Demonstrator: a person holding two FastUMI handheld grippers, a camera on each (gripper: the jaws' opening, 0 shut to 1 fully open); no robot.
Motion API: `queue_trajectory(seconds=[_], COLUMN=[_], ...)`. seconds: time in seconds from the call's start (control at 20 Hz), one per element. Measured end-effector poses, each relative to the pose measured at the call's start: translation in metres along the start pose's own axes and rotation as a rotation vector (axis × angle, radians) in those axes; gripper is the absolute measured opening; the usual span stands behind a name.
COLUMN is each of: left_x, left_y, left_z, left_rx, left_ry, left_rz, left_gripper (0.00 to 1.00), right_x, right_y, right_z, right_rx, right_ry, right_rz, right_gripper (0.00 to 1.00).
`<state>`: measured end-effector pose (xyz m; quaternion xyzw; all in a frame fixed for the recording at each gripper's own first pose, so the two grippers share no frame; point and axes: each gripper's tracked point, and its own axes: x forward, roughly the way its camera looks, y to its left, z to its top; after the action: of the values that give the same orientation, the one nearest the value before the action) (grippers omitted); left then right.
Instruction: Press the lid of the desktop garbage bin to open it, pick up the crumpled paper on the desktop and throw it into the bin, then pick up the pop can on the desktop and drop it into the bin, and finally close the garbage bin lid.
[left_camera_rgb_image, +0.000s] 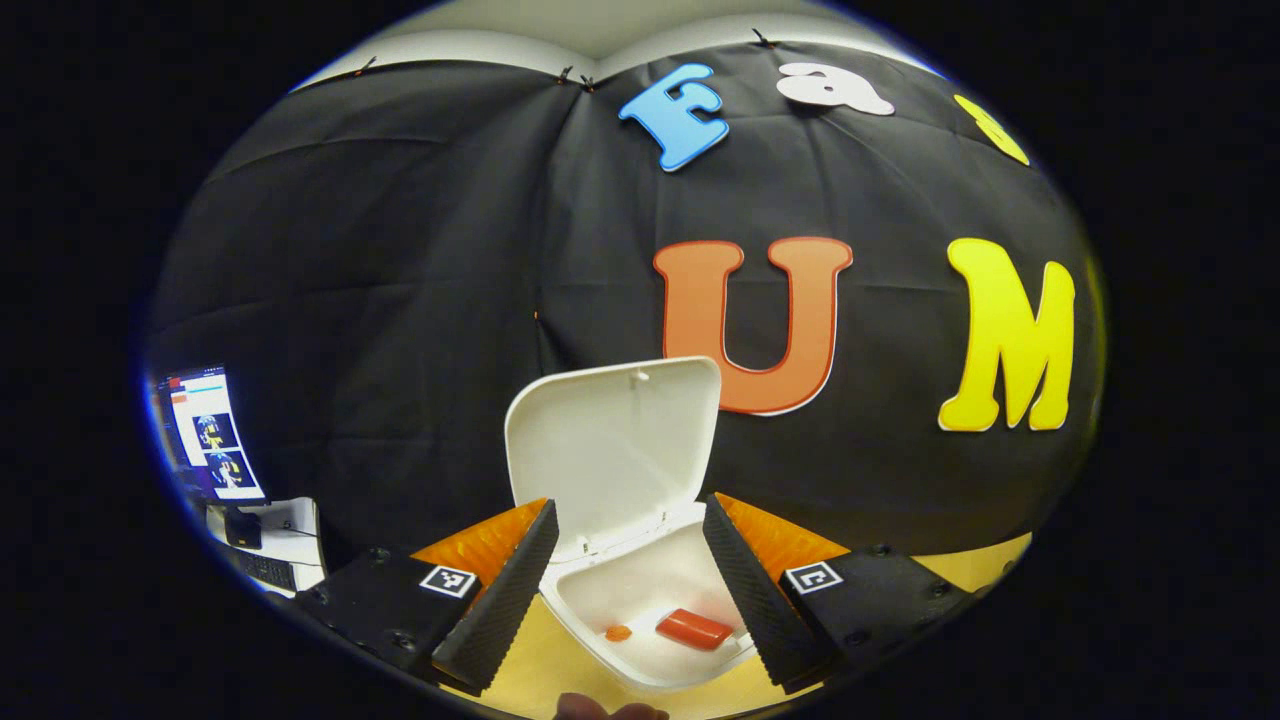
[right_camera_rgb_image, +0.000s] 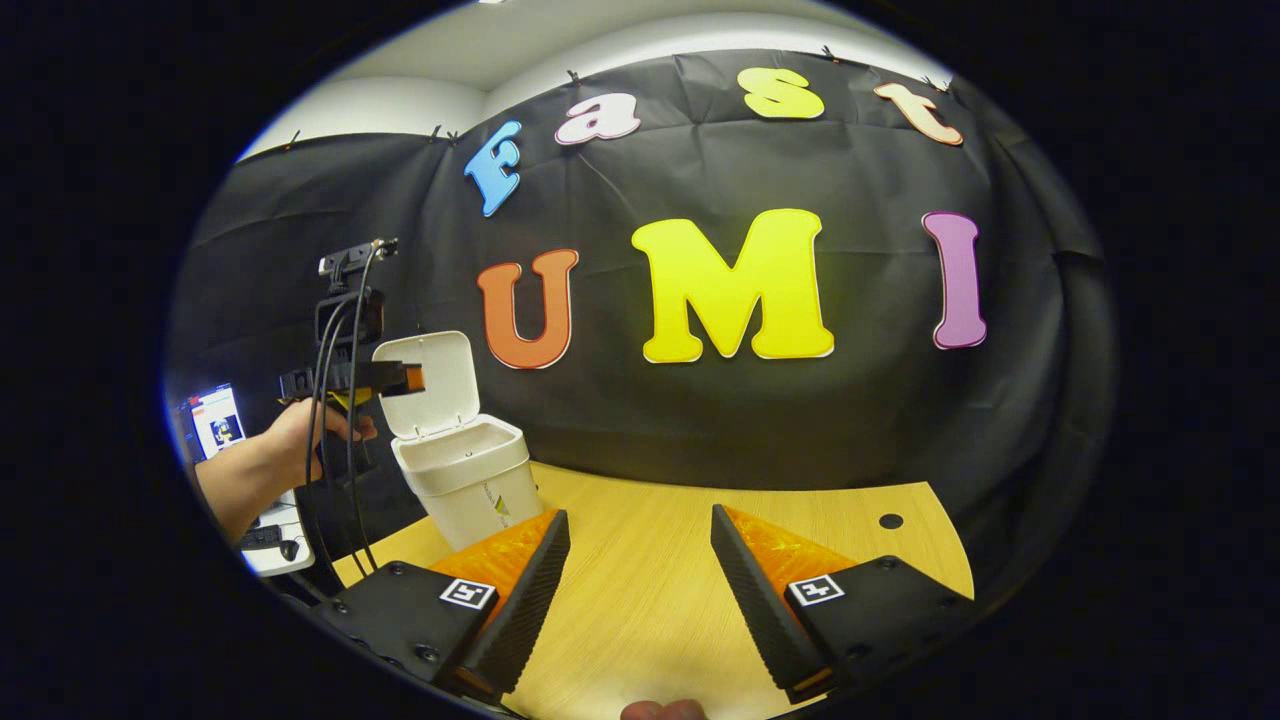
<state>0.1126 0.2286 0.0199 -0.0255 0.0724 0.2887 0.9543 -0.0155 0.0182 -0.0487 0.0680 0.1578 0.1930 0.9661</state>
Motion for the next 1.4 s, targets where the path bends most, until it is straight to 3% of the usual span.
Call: queue_trajectory(seconds=[0.3, 0.6, 1.0, 1.4], left_x=[-0.028, -0.009, 0.069, 0.123], left_y=[-0.004, -0.003, 0.014, 0.040], left_z=[0.072, 0.112, 0.135, 0.093], left_rx=[-0.018, -0.039, -0.127, -0.213], left_ry=[-0.127, -0.162, -0.104, 0.050], left_rz=[0.038, 0.106, 0.221, 0.367], left_gripper=[0.95, 0.95, 0.95, 0.93], right_x=[-0.009, -0.016, -0.020, -0.021], right_y=[-0.016, -0.041, -0.069, -0.071], right_z=[0.011, 0.024, 0.029, 0.044], right_rx=[0.005, -0.004, -0.005, 0.011], right_ry=[-0.027, -0.060, -0.061, -0.080], right_rz=[-0.010, -0.064, -0.164, -0.225], right_gripper=[0.90, 0.90, 0.90, 0.90])
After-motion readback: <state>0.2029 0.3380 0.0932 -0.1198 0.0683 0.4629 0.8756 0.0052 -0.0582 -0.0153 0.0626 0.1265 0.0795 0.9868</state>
